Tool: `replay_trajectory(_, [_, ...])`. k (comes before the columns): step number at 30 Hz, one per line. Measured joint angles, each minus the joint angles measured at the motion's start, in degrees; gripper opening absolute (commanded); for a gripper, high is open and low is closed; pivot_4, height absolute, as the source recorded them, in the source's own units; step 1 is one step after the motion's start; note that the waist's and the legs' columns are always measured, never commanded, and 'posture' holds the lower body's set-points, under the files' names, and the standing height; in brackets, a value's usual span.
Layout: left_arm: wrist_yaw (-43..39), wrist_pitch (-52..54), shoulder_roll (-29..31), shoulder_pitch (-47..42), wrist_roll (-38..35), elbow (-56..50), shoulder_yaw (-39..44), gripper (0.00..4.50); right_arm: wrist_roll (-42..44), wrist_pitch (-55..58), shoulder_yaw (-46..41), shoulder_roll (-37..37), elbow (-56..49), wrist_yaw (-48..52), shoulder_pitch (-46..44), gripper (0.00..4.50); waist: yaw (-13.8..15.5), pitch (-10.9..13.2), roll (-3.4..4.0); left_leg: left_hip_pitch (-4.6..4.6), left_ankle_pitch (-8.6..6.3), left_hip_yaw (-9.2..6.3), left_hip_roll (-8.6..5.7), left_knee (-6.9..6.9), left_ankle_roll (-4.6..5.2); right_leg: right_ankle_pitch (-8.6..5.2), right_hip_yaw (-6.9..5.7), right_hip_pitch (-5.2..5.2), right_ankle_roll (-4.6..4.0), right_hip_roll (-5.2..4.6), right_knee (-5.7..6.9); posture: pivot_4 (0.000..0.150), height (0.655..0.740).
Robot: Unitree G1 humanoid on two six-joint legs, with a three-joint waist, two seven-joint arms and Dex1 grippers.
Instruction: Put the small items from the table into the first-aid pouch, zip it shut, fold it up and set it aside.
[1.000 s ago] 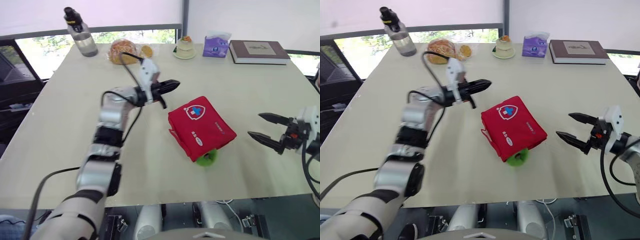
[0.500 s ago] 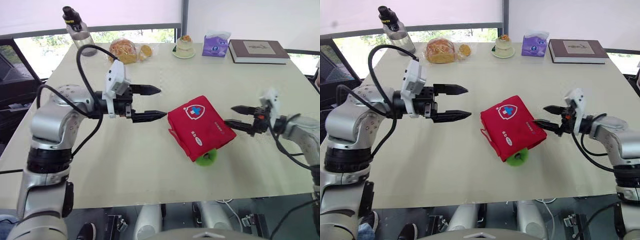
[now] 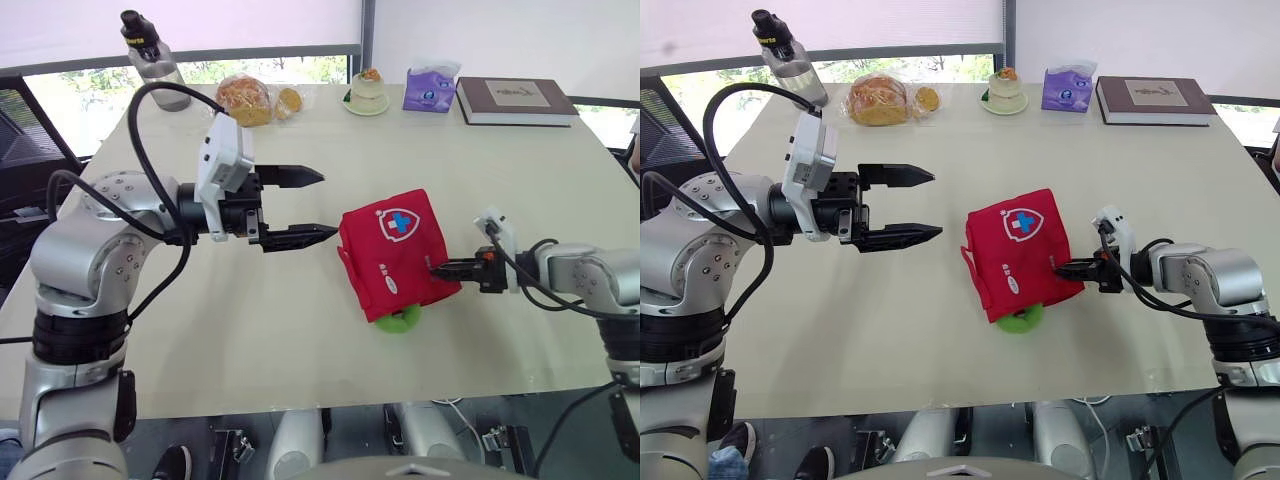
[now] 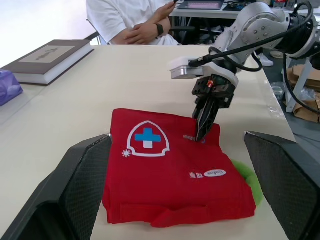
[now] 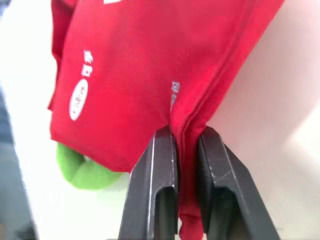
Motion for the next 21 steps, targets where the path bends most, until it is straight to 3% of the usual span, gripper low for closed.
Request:
replay_trajectory(6, [1.7, -1.2, -0.7, -1.9, 0.1, 2.3, 0.0, 4.50, 3.3, 4.7, -15.2, 14.5, 3.3, -16.8, -2.6, 0.02, 0.1, 0.0, 0.01, -0.02, 0.01, 0.00, 0.00, 0.02, 0.00, 0.02, 0.01, -0.05, 0.02, 0.06, 0.05, 0.150, 0.7400])
replay_trajectory(10, [3.1, -2.0, -1.9, -3.2, 0.3, 3.9, -0.1, 4.50, 2.2, -0.3, -25.8, 21.7, 6.9, -31.2, -6.9, 0.02, 0.2, 0.0, -0.05, -0.13, 0.00, 0.03, -0.03, 0.02, -0.01, 0.03, 0.02, -0.08, 0.00, -0.07, -0.02, 0.150, 0.7400])
replay_trajectory(12, [4.4, -2.2, -2.8, -4.3, 0.6, 4.7, -0.1, 4.50, 1.0, -9.3, -32.5, 28.2, 9.3, -41.9, -10.1, 0.02, 0.1, 0.0, -0.02, -0.18, 0.00, 0.04, -0.04, -0.02, -0.01, 0.04, 0.07, -0.19, 0.01, -0.08, 0.02, 0.150, 0.7400])
replay_trajectory(15, [6.4, -2.8, -4.1, -6.2, 1.2, 5.3, -0.1, 4.50, -0.6, -31.9, -40.9, 38.6, 10.5, -55.5, -14.9, 0.02, 0.2, 0.1, 0.05, -0.24, 0.01, 0.03, -0.03, -0.16, -0.02, 0.04, 0.04, -0.32, 0.00, -0.06, 0.04, 0.150, 0.7400])
replay_trajectory(21, [8.8, -3.2, -5.6, -6.1, 1.3, 5.3, -0.2, 4.50, -2.7, -53.8, -44.8, 41.6, 16.8, -65.9, -17.8, 0.02, -0.3, 0.1, 0.06, -0.17, 0.00, 0.03, -0.01, -0.26, -0.03, 0.04, 0.19, -0.34, -0.02, -0.13, 0.02, 0.150, 0.7400])
